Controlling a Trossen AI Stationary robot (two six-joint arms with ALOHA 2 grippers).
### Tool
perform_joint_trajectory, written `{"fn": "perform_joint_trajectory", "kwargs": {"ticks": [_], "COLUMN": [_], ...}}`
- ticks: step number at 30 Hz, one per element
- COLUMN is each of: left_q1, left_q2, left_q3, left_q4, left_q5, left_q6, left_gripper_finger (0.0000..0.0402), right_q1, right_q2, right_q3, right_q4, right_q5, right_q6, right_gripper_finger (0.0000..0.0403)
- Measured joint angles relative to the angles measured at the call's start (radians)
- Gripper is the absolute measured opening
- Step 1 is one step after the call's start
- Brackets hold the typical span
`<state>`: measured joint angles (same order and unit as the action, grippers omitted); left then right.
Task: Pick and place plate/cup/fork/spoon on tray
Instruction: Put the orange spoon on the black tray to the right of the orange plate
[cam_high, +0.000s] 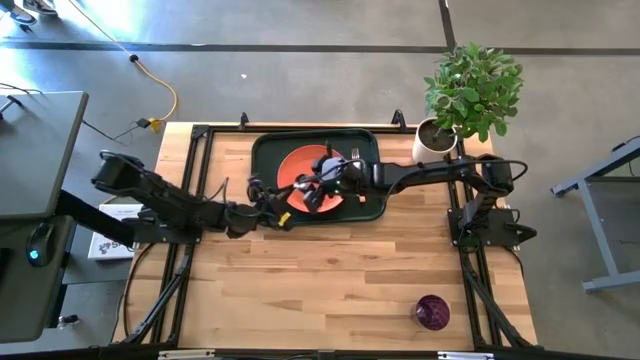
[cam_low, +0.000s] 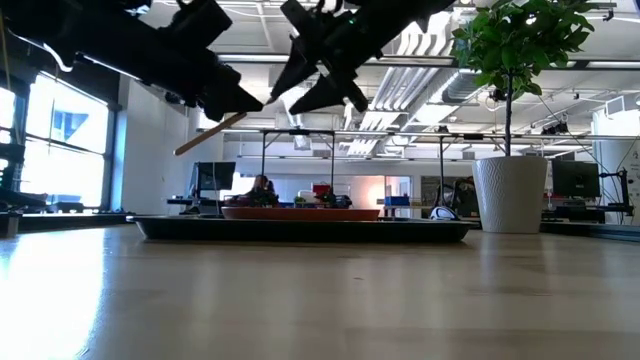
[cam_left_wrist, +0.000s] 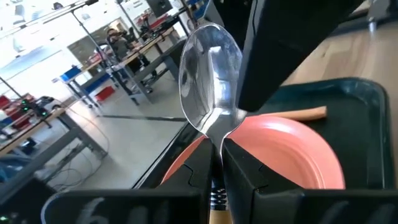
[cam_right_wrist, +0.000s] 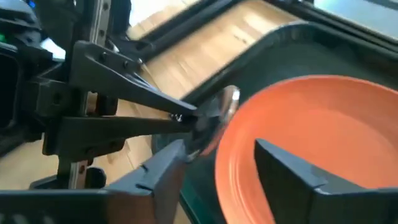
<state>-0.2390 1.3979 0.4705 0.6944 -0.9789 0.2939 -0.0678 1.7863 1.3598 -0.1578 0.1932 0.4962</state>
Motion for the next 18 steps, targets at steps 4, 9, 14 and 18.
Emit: {"fn": "perform_joint_trajectory", "kwargs": {"ticks": [4, 9, 14, 18], "left_q1": [0.001, -0.01, -0.028, -0.04], "left_q2": [0.072, 0.145, 0.179, 0.181], "left_q3": [0.05, 0.099, 0.129, 0.13], "left_q4": [0.0, 0.005, 0.002, 0.008], "left_q5": [-0.003, -0.03, -0.019, 0.006], "left_q6": [-0.001, 0.002, 0.001, -0.028], "left_gripper_finger": [0.0016, 0.0017, 0.0015, 0.0015], "right_q1": [-0.001, -0.003, -0.003, -0.006], "right_q2": [0.0, 0.0, 0.0, 0.0], "right_q3": [0.0, -0.001, -0.001, 0.0], "right_q4": [-0.044, -0.065, -0.055, -0.053], "right_q5": [-0.016, -0.037, 0.017, 0.053], "right_q6": [0.002, 0.001, 0.014, -0.006], "right_gripper_finger": [0.0118, 0.0016, 0.0028, 0.0022]}}
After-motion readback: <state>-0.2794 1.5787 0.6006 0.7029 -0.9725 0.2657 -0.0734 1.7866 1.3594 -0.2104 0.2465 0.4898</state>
